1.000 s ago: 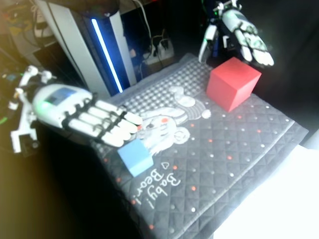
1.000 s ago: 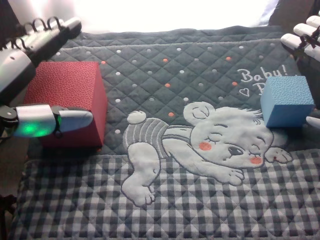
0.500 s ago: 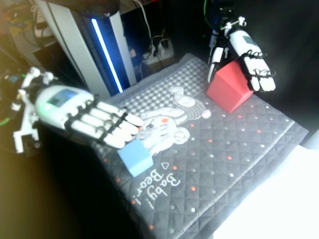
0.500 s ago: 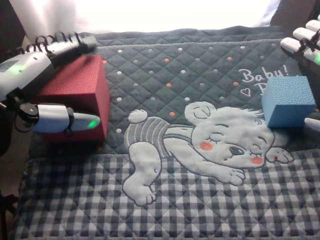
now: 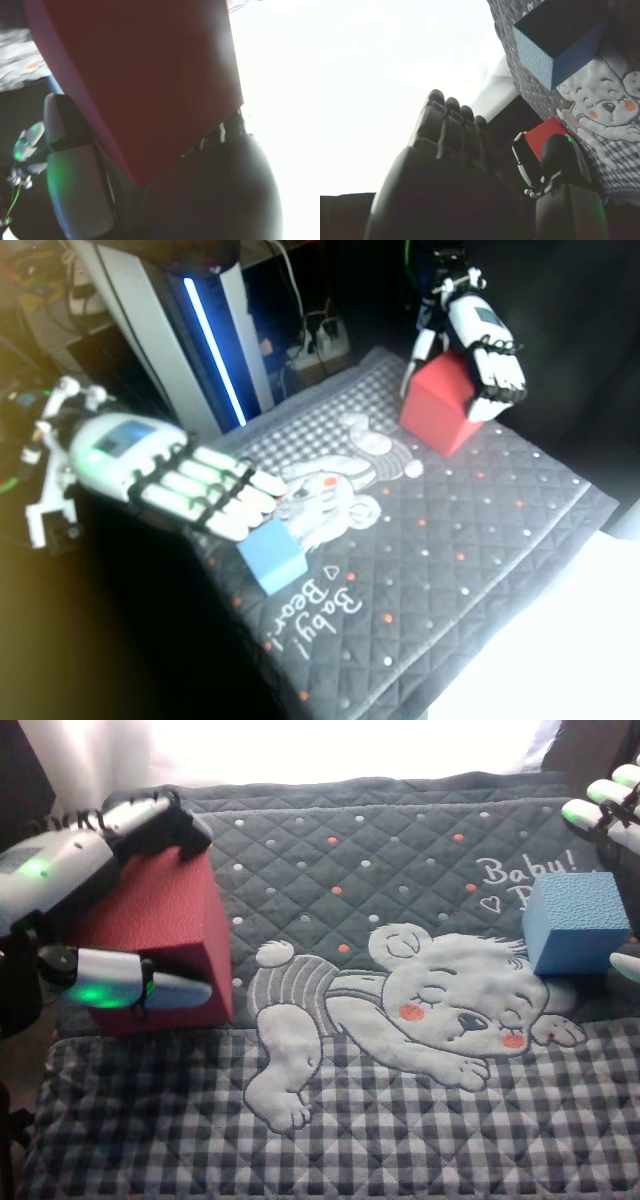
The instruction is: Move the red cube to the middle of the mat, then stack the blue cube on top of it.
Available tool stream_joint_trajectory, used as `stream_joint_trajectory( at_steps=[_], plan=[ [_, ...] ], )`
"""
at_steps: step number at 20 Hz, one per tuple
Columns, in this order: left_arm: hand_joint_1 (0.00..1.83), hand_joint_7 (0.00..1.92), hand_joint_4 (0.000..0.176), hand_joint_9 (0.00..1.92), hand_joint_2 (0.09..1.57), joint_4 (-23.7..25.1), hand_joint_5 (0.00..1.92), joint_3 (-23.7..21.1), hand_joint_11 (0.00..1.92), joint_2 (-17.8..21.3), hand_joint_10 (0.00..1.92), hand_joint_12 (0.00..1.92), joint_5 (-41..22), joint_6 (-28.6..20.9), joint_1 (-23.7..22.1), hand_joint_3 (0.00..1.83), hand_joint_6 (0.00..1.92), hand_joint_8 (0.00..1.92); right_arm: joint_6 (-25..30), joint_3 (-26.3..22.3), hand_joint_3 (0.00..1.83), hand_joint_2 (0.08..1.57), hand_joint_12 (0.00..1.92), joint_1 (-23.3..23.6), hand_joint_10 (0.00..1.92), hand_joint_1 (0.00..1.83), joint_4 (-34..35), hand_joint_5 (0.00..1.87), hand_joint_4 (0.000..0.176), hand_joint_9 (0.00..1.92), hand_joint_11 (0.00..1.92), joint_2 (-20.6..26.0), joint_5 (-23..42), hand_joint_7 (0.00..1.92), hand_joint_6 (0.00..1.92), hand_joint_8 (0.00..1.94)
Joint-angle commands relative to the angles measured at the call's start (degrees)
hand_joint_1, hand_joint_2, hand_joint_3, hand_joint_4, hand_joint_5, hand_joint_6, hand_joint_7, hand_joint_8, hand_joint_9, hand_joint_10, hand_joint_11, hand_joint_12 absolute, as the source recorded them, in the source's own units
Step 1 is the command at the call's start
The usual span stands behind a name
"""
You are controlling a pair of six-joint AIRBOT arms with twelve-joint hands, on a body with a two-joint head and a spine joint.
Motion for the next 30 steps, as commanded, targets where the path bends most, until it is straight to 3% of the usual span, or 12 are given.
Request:
stream_joint_trajectory(
  at_steps=[1,2,3,5,7,12,17,20,21,22,26,30],
  plan=[
    [1.28,0.11,0.078,0.29,1.15,1.9,0.21,-0.13,0.48,0.34,1.92,1.92,-9.22,-0.89,-1.65,0.02,1.7,1.89,-0.21,0.47,0.01,1.3,0.0,0.39,0.0,0.49,-0.24,0.0,0.0,0.0,0.0,0.22,7.28,0.0,0.0,0.0],
    [1.23,0.13,0.102,0.3,1.16,2.84,0.19,-0.21,0.44,0.28,1.92,1.92,-9.27,-1.0,-2.46,0.02,1.73,1.85,-0.21,0.48,0.01,1.3,0.0,0.39,0.0,0.48,-0.24,0.0,0.0,0.0,0.0,0.21,7.28,0.0,0.0,0.0],
    [1.24,0.14,0.103,0.25,1.16,4.47,0.18,-0.35,0.39,-0.03,1.9,1.92,-9.05,-1.04,-4.02,0.01,1.68,1.74,-0.21,0.5,0.01,1.3,0.0,0.39,0.0,0.5,-0.24,0.0,0.0,0.0,0.0,0.2,7.28,0.0,0.0,0.0],
    [1.21,0.14,0.067,0.22,1.16,7.53,0.19,-0.21,0.34,-1.52,1.92,1.92,-8.14,-1.07,-7.15,0.0,1.62,1.74,-0.21,0.54,0.01,1.3,0.0,0.31,0.0,0.48,-0.24,0.0,0.0,0.0,0.0,0.08,7.26,0.0,0.0,0.0],
    [1.18,0.16,0.079,0.21,1.14,8.77,0.14,1.0,0.35,-3.9,1.91,1.92,-5.87,-1.48,-9.76,0.0,1.66,1.69,-0.21,0.65,0.0,1.29,0.0,0.31,0.0,0.47,-0.24,0.0,0.0,0.0,0.01,-0.18,7.26,0.0,0.0,0.0],
    [1.15,0.19,0.0,0.3,1.08,10.87,0.23,4.96,0.44,-10.88,1.82,1.92,2.05,-4.2,-13.84,0.0,1.55,1.68,-0.21,0.8,0.01,1.32,0.0,0.1,0.0,0.53,0.0,0.0,0.0,0.0,0.0,-0.68,7.26,0.0,0.0,0.0],
    [0.97,0.06,0.001,0.08,1.14,13.99,0.08,9.05,0.22,-17.98,1.61,1.79,13.58,-5.44,-17.26,0.01,1.38,1.41,-0.2,0.82,0.03,1.42,0.0,-0.24,0.0,0.41,0.6,0.0,0.0,0.0,0.0,-0.8,7.28,0.0,0.0,0.0],
    [0.81,0.16,0.031,0.0,1.1,15.46,0.09,10.07,0.0,-20.15,0.79,1.42,16.92,-5.58,-18.11,0.0,0.75,0.39,-0.18,0.82,0.02,1.47,0.0,-0.31,0.0,0.43,0.63,0.0,0.0,0.0,0.0,-0.8,7.28,0.0,0.0,0.0],
    [0.66,0.06,0.07,0.0,1.06,15.5,0.04,10.14,0.0,-20.33,0.28,0.97,17.31,-5.58,-17.96,0.0,0.41,0.12,-0.14,0.82,0.01,1.47,0.0,-0.31,0.0,0.34,0.63,0.0,0.0,0.0,0.0,-0.8,7.29,0.0,0.0,0.0],
    [0.59,0.01,0.101,0.0,0.95,15.5,0.01,10.11,0.0,-20.29,0.02,0.16,17.29,-5.62,-17.79,0.0,0.06,0.01,-0.09,0.82,0.0,1.44,0.0,-0.31,0.0,0.28,0.63,0.0,0.0,0.0,0.0,-0.8,7.29,0.0,0.0,0.0],
    [0.51,0.0,0.172,0.0,0.88,15.59,0.0,10.01,0.0,-20.04,0.0,0.0,16.8,-5.93,-17.58,0.0,0.0,0.0,0.01,0.81,0.0,1.38,0.0,-0.32,0.0,0.29,0.63,0.0,0.0,0.0,0.0,-0.79,7.29,0.0,0.0,0.0],
    [0.45,0.0,0.176,0.0,0.9,15.65,0.0,8.53,0.0,-18.41,0.0,0.0,13.5,-5.94,-16.98,0.0,0.0,0.0,0.56,0.82,0.0,1.29,0.12,-0.31,0.0,0.41,0.61,0.0,0.0,0.0,0.0,-0.72,7.32,0.0,0.0,0.0]
  ],
)
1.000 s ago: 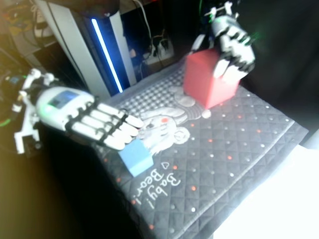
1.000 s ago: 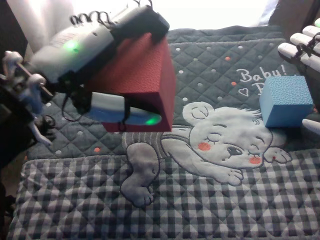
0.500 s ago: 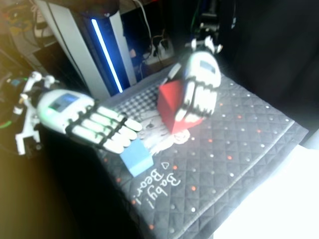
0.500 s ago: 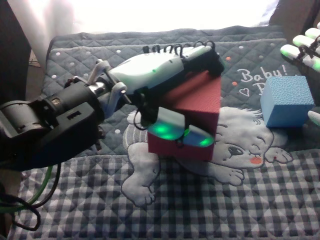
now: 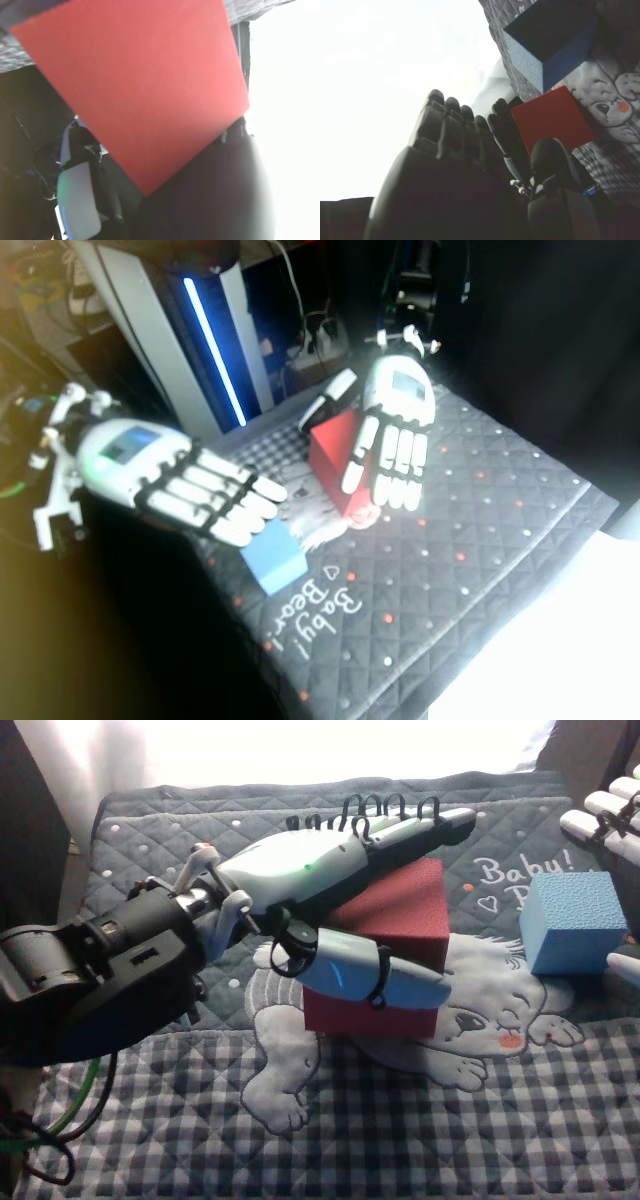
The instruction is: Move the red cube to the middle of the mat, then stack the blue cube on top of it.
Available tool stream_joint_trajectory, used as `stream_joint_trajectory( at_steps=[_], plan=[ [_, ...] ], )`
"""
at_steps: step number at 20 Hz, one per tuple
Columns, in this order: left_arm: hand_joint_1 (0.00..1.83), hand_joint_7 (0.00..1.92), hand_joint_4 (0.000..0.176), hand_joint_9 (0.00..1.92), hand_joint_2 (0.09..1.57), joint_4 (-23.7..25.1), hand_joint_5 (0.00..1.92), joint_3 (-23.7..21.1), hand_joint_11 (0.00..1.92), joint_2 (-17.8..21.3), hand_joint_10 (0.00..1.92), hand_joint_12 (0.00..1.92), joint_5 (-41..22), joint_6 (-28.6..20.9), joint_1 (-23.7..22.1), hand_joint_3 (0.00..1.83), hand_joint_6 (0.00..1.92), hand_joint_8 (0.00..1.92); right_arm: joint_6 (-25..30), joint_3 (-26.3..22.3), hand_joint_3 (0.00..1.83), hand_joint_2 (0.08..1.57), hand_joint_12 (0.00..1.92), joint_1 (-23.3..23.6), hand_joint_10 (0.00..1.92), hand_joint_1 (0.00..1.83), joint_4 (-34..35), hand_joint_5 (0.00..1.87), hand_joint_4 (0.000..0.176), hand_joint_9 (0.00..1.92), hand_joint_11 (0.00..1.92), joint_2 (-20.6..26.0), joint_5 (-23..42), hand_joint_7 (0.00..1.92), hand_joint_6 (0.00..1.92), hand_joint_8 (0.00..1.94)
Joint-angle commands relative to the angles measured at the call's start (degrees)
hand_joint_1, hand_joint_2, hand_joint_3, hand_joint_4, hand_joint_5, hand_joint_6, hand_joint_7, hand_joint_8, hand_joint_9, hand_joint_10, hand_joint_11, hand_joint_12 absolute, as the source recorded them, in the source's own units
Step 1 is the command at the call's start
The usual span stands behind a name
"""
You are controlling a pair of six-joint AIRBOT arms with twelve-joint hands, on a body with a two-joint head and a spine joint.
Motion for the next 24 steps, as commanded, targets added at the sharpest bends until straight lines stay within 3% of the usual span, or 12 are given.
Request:
stream_joint_trajectory(
  at_steps=[1,2,4,7,10,12,14,16,18,21,23,24],
  plan=[
    [0.45,0.0,0.176,0.0,0.89,-0.11,0.0,-0.62,0.0,0.94,0.0,0.0,-9.47,-0.5,0.11,0.0,0.0,0.0,0.69,0.23,0.0,1.26,0.29,0.35,0.0,0.48,-0.39,0.0,0.0,0.0,0.0,0.47,7.33,0.0,0.0,0.0],
    [0.45,0.0,0.176,0.0,0.89,-0.11,0.0,-1.11,0.0,1.62,0.0,0.0,-10.77,-0.74,0.46,0.0,0.0,0.0,1.07,0.27,0.0,1.26,0.29,0.35,0.0,0.48,-0.43,0.0,0.0,0.0,0.0,0.65,7.33,0.0,0.0,0.0],
    [0.44,0.0,0.176,0.0,0.9,-0.07,0.0,-3.29,0.0,5.12,0.0,0.0,-17.16,-2.1,2.84,0.0,0.0,0.0,4.59,0.93,0.0,1.21,0.01,0.35,0.0,0.67,-1.26,0.0,0.0,0.0,0.0,1.24,7.33,0.0,0.0,0.0],
    [0.44,0.0,0.176,0.0,0.88,-1.1,0.0,-5.69,0.0,9.26,0.0,0.0,-24.4,-3.09,6.29,0.0,0.0,0.0,10.25,2.55,0.0,1.17,0.02,0.35,0.03,0.7,-2.62,0.0,0.0,0.06,0.04,1.44,7.31,0.0,0.0,0.0],
    [0.47,0.0,0.169,0.0,0.88,-2.92,0.0,-7.69,0.0,12.52,0.0,0.0,-30.73,-3.08,9.31,0.0,0.0,0.0,11.3,3.04,0.0,1.17,0.51,0.64,0.01,0.73,-3.04,0.0,0.0,0.09,0.0,1.6,7.28,0.0,0.0,0.0],
    [0.48,0.0,0.145,0.0,0.9,-3.49,0.0,-8.75,0.0,14.1,0.0,0.0,-33.79,-3.06,10.86,0.0,0.0,0.0,11.3,3.2,0.0,1.16,0.62,0.82,0.02,0.76,-3.04,0.0,0.0,0.1,0.0,1.61,7.21,0.0,0.0,0.0],
    [0.45,0.0,0.078,0.0,0.94,-4.73,0.0,-9.83,0.01,15.79,0.0,0.0,-38.05,-3.03,12.92,0.01,0.0,0.0,11.3,3.48,0.0,1.17,0.65,1.12,0.02,0.8,-2.98,0.0,0.0,0.09,0.0,1.51,6.58,0.0,0.0,0.0],
    [0.46,0.0,0.096,0.0,0.93,-7.19,0.0,-11.18,0.01,17.48,0.0,0.0,-41.74,-1.04,15.17,0.01,0.0,0.0,11.45,4.4,0.0,1.16,0.58,1.48,0.02,0.86,-2.33,0.0,0.0,0.09,0.0,0.62,5.4,0.0,0.0,0.0],
    [0.56,0.0,0.09,0.0,0.96,-11.94,0.0,-12.14,0.01,19.24,0.0,0.01,-45.99,0.33,18.68,0.02,0.0,0.0,13.96,6.9,0.0,1.15,0.86,2.63,0.05,0.9,-1.88,0.0,0.0,0.1,0.0,-1.7,2.42,0.0,0.0,0.0],
    [0.58,0.0,0.052,0.0,0.94,-16.63,0.01,-12.85,0.05,20.08,0.0,0.03,-50.34,0.9,22.43,0.0,0.0,0.0,21.07,11.78,0.0,1.15,0.65,3.65,0.05,0.88,-1.9,0.0,0.0,0.13,0.0,-5.28,-1.27,0.01,0.0,0.0],
    [0.62,0.0,0.06,0.0,0.95,-18.72,0.01,-13.28,0.01,20.31,0.0,0.02,-53.08,0.91,24.39,0.0,0.0,0.0,22.97,14.01,0.0,1.15,0.44,4.84,0.02,0.81,-1.87,0.0,0.0,0.09,0.0,-7.35,-3.84,0.04,0.0,0.0],
    [0.63,0.0,0.068,0.0,0.94,-19.27,0.0,-13.41,0.0,20.34,0.0,0.02,-53.85,0.91,24.87,0.0,0.0,0.0,23.0,14.52,0.0,1.14,0.58,5.26,0.03,0.82,-1.84,0.0,0.0,0.13,0.0,-7.87,-4.53,0.1,0.0,0.02]
  ],
)
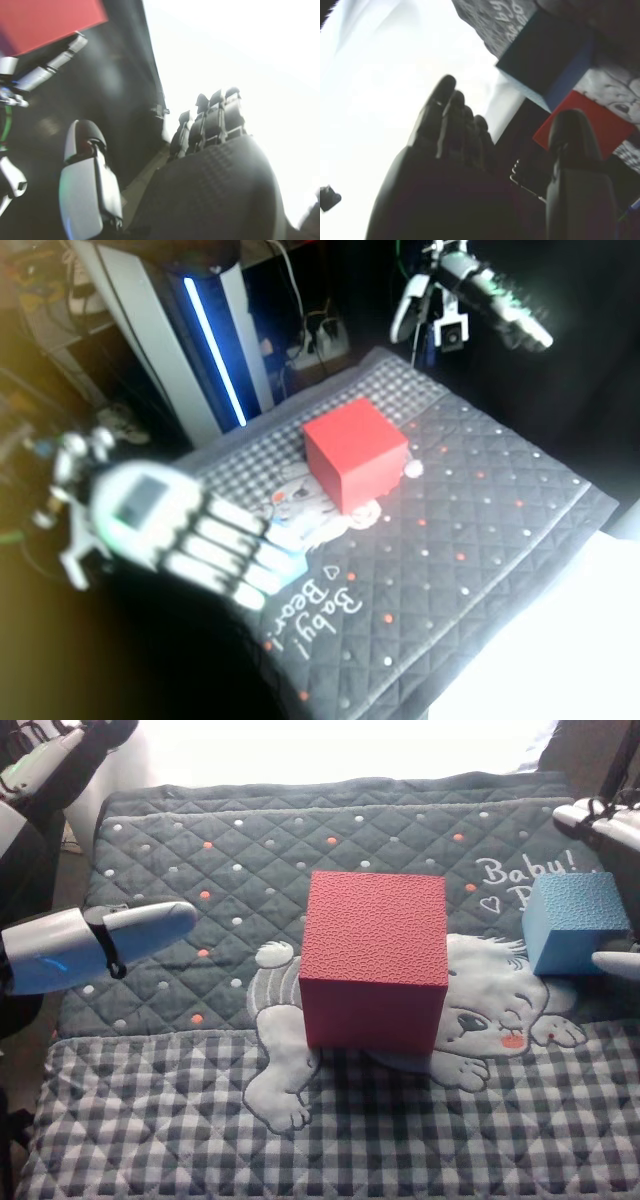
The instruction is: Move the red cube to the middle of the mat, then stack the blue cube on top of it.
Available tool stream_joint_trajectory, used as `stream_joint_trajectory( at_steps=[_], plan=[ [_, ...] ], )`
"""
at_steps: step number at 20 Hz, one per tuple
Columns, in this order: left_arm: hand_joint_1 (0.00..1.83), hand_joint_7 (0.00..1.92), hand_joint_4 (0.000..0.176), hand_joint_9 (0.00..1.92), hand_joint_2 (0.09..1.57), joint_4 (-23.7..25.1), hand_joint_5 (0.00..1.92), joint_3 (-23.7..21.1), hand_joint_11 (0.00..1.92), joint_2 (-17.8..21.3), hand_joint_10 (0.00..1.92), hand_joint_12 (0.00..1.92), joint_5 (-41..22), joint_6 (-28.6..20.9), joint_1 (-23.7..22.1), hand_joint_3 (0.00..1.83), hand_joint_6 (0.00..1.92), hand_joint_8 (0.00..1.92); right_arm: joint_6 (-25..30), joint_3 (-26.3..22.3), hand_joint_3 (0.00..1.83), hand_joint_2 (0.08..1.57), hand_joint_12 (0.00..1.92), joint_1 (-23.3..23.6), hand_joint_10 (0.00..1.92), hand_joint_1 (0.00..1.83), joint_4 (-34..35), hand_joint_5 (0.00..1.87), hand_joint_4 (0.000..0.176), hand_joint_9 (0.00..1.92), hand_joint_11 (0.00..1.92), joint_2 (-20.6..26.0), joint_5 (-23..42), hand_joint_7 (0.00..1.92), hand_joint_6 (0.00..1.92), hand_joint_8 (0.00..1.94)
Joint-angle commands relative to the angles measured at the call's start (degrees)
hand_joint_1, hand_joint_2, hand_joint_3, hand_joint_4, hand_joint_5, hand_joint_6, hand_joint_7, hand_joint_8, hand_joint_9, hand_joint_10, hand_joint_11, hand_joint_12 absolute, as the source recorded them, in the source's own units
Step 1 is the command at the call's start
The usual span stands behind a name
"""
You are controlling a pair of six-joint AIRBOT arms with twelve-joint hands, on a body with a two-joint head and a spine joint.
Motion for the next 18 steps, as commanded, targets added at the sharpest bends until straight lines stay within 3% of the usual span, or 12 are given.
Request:
stream_joint_trajectory(
  at_steps=[1,2,4,5,6,7,8,9,11,12,14,18],
  plan=[
    [0.64,0.0,0.063,0.0,0.94,0.13,0.01,-0.06,0.0,0.23,0.0,0.02,-9.38,-0.18,0.05,0.0,0.0,0.0,0.25,0.6,0.0,1.12,1.03,1.15,0.07,0.85,0.05,0.0,0.0,0.21,0.0,-0.33,5.3,0.14,0.0,0.02],
    [0.68,0.0,0.061,0.0,0.95,-0.88,0.02,-0.29,0.0,0.26,0.0,0.02,-10.79,-0.18,1.15,0.0,0.01,0.0,0.25,2.58,0.0,1.12,1.29,2.75,0.15,0.87,0.1,0.01,0.0,0.24,0.0,-2.81,2.43,0.17,0.0,0.0],
    [0.7,0.0,0.068,0.0,0.95,-1.16,0.02,-0.36,0.0,0.21,0.0,0.03,-11.26,-0.18,1.24,0.0,0.01,0.0,0.25,4.5,0.0,1.14,1.48,3.81,0.64,0.96,0.62,0.29,0.0,0.13,0.0,-4.8,-0.47,0.42,0.12,0.06],
    [0.7,0.0,0.055,0.0,0.96,-1.21,0.03,-0.39,0.0,0.21,0.0,0.03,-11.38,-0.18,1.25,0.01,0.01,0.0,0.24,5.45,0.01,1.19,1.83,3.89,1.39,0.99,1.14,0.19,0.0,0.2,0.15,-5.78,-1.64,0.32,1.07,0.95],
    [0.7,0.0,0.06,0.0,0.97,-1.2,0.03,-0.39,0.0,0.21,0.0,0.01,-11.39,-0.18,1.25,0.01,0.01,0.0,0.24,6.5,0.03,1.32,1.9,3.93,1.79,0.98,2.03,0.45,0.0,0.36,0.39,-6.84,-2.8,0.3,1.57,1.52],
    [0.69,0.0,0.053,0.0,0.97,-1.2,0.03,-0.39,0.0,0.21,0.0,0.0,-11.46,-0.18,1.25,0.01,0.01,0.0,0.24,7.05,0.1,1.28,1.92,4.05,1.89,1.21,2.37,0.61,0.0,0.72,0.75,-7.42,-3.43,0.54,1.85,1.66],
    [0.69,0.0,0.064,0.0,0.97,-1.21,0.03,-0.39,0.0,0.2,0.0,0.0,-11.57,-0.18,1.25,0.01,0.01,0.0,0.24,7.43,0.07,1.22,1.92,4.24,1.92,1.31,2.43,0.81,0.0,0.97,1.03,-7.85,-4.03,0.83,1.91,1.88],
    [0.68,0.0,0.072,0.0,0.97,-1.21,0.03,-0.4,0.0,0.19,0.0,0.0,-11.67,-0.18,1.25,0.01,0.01,0.0,0.22,7.94,0.05,1.2,1.92,4.52,1.92,1.38,2.42,0.92,0.0,0.95,0.99,-8.43,-4.94,0.9,1.92,1.93],
    [0.64,0.0,0.084,0.0,0.96,-1.21,0.03,-0.39,0.0,0.2,0.0,0.0,-11.69,-0.18,1.26,0.0,0.01,0.0,0.16,8.14,0.04,1.18,1.92,4.67,1.92,1.44,2.35,1.11,0.0,1.33,1.42,-8.88,-5.28,1.21,1.92,1.94],
    [0.62,0.0,0.076,0.0,0.97,-1.23,0.04,-0.37,0.0,0.19,0.0,0.0,-11.68,-0.18,1.26,0.0,0.01,0.0,0.15,8.12,0.05,1.19,1.92,4.75,1.92,1.43,2.24,1.12,0.0,1.44,1.54,-8.89,-5.33,1.29,1.92,1.94],
    [0.6,0.0,0.074,0.0,0.99,-1.25,0.04,-0.37,0.0,0.18,0.0,0.0,-11.69,-0.17,1.26,0.01,0.01,0.0,0.15,8.1,0.05,1.2,1.92,4.86,1.92,1.45,2.01,1.05,0.0,1.35,1.47,-8.89,-5.37,1.2,1.92,1.94],
    [0.61,0.0,0.097,0.0,0.97,-1.63,0.05,-0.38,0.0,0.14,0.0,0.0,-12.15,-0.15,1.68,0.0,0.01,0.0,0.15,6.47,0.05,1.18,1.92,6.52,1.92,1.5,-1.56,1.1,0.0,1.26,1.36,-7.18,-5.29,1.19,1.92,1.94]
  ],
)
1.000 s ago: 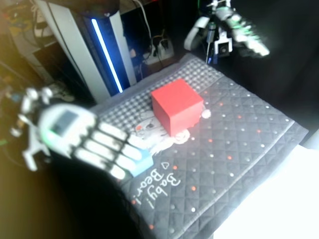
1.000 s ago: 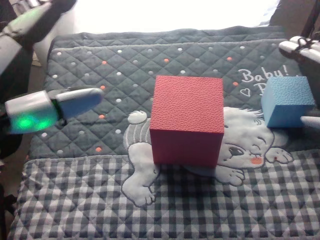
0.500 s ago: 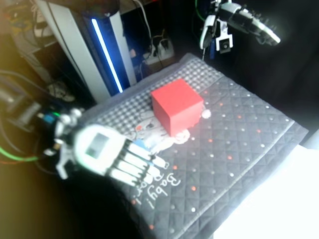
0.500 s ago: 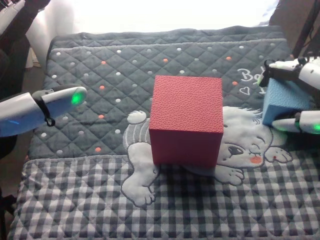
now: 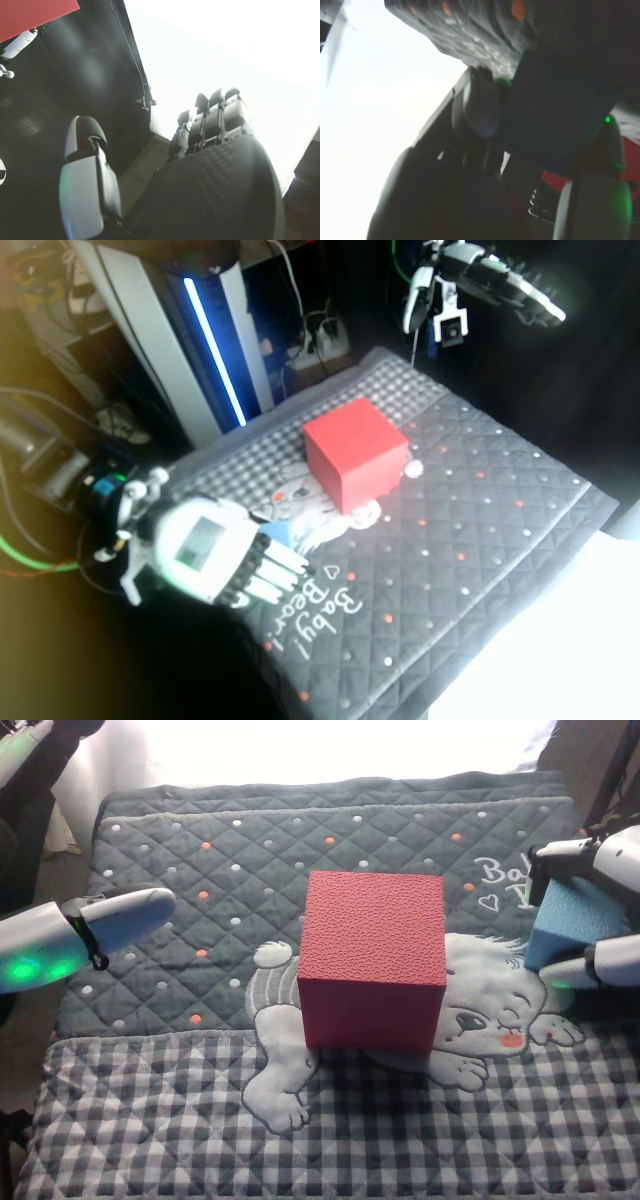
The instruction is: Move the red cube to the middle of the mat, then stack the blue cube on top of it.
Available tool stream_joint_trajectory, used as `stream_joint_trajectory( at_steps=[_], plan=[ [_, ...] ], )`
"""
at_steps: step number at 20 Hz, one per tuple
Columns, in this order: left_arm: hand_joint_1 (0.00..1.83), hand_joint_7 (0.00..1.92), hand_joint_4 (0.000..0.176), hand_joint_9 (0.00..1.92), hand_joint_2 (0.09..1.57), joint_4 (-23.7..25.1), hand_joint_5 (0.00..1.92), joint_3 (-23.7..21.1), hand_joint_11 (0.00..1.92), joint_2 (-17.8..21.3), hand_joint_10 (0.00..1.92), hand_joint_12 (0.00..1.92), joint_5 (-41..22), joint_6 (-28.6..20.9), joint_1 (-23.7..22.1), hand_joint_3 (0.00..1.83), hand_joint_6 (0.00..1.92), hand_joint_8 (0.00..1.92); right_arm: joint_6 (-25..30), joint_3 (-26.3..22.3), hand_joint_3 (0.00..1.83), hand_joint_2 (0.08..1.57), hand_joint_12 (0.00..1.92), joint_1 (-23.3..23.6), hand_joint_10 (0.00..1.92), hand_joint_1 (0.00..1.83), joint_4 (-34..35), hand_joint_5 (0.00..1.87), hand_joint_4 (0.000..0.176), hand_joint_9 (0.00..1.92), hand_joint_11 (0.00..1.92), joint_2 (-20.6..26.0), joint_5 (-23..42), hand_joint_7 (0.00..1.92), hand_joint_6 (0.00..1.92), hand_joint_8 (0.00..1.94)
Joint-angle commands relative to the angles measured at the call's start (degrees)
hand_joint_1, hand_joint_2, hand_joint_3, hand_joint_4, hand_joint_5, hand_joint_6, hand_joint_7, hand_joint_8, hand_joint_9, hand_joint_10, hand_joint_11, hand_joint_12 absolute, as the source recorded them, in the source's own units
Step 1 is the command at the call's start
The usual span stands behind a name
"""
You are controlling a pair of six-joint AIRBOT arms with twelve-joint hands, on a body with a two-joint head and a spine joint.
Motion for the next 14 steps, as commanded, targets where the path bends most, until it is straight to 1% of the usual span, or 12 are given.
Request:
stream_joint_trajectory(
  at_steps=[1,2,3,4,5,7,8,10,11,12,13,14],
  plan=[
    [0.64,0.0,0.11,0.0,0.96,0.55,0.05,0.06,0.0,0.2,0.0,0.0,-7.64,-0.14,-0.11,0.0,0.01,0.0,-0.17,-0.88,0.06,1.18,1.92,1.28,1.92,1.5,-2.15,1.07,0.0,1.25,1.35,1.17,4.35,1.16,1.92,1.94],
    [0.65,0.0,0.117,0.0,0.95,0.26,0.05,0.04,0.0,0.18,0.0,0.0,-7.88,-0.14,0.3,0.0,0.01,0.0,-0.16,-4.82,0.06,1.17,1.92,3.92,1.92,1.49,-6.78,1.08,0.0,1.24,1.34,5.32,8.86,1.15,1.92,1.94],
    [0.65,0.0,0.12,0.0,0.95,0.19,0.05,0.04,0.0,0.18,0.0,0.0,-7.86,-0.14,0.37,0.0,0.01,0.0,-0.15,-5.78,0.06,1.18,1.92,4.82,1.92,1.5,-7.96,1.15,0.0,1.28,1.37,6.36,10.09,1.21,1.92,1.94],
    [0.64,0.0,0.1,0.0,0.96,0.11,0.05,0.06,0.0,0.17,0.0,0.0,-7.83,-0.14,0.43,0.0,0.01,0.0,-0.12,-6.66,0.07,1.17,1.92,5.93,1.92,1.49,-9.24,1.16,0.0,1.28,1.38,7.27,11.1,1.21,1.92,1.94],
    [0.65,0.0,0.1,0.0,0.95,0.07,0.06,0.06,0.0,0.16,0.0,0.0,-7.82,-0.14,0.47,0.0,0.01,0.0,-0.12,-7.26,0.08,1.17,1.92,6.73,1.92,1.5,-10.33,1.13,0.0,1.3,1.41,7.83,11.74,1.21,1.92,1.94],
    [0.67,0.0,0.106,0.0,0.95,-0.2,0.06,0.11,0.0,0.1,0.0,0.0,-7.84,-0.14,0.77,0.0,0.01,0.0,-0.09,-8.91,0.42,1.02,1.92,9.73,1.92,1.48,-14.09,1.16,0.0,1.34,1.47,9.04,13.25,1.25,1.92,1.94],
    [0.67,0.0,0.095,0.0,0.96,-0.29,0.06,0.14,0.0,0.04,0.0,0.0,-7.88,-0.14,0.83,0.0,0.01,0.0,-0.09,-9.45,0.57,0.96,1.92,10.65,1.92,1.46,-15.36,1.18,0.0,1.35,1.48,9.28,13.7,1.27,1.92,1.94],
    [0.68,0.0,0.092,0.0,0.96,-0.4,0.07,0.21,0.0,-0.12,0.0,0.0,-7.87,-0.14,0.92,0.0,0.01,0.0,-0.08,-10.32,0.72,0.88,1.92,11.75,1.92,1.44,-17.52,1.21,0.0,1.36,1.5,9.52,14.69,1.28,1.92,1.94],
    [0.68,0.0,0.114,0.0,0.96,-0.4,0.06,0.25,0.0,-0.18,0.0,0.0,-7.87,-0.14,0.95,0.0,0.01,0.0,-0.08,-10.43,0.68,0.91,1.92,11.86,1.92,1.45,-17.84,1.02,0.0,1.33,1.47,9.52,15.16,1.23,1.92,1.94],
    [0.68,0.0,0.103,0.0,0.96,-0.42,0.07,0.28,0.0,-0.24,0.0,0.0,-7.87,-0.14,0.95,0.0,0.01,0.0,-0.08,-10.52,0.64,0.94,1.92,11.97,1.92,1.43,-18.08,1.04,0.0,1.32,1.45,9.52,15.63,1.23,1.92,1.94],
    [0.69,0.0,0.109,0.0,0.96,-0.48,0.07,0.31,0.0,-0.25,0.0,0.0,-7.86,-0.14,0.97,0.0,0.01,0.0,-0.08,-10.59,0.64,0.94,1.92,12.21,1.92,1.45,-18.37,1.0,0.0,1.31,1.45,9.52,15.91,1.21,1.92,1.94],
    [0.69,0.0,0.104,0.0,0.96,-0.54,0.08,0.34,0.0,-0.25,0.0,0.0,-7.87,-0.14,0.99,0.0,0.01,0.0,-0.08,-10.63,0.63,0.94,1.92,12.54,1.92,1.45,-18.66,0.98,0.0,1.31,1.45,9.52,16.27,1.21,1.92,1.94]
  ],
)
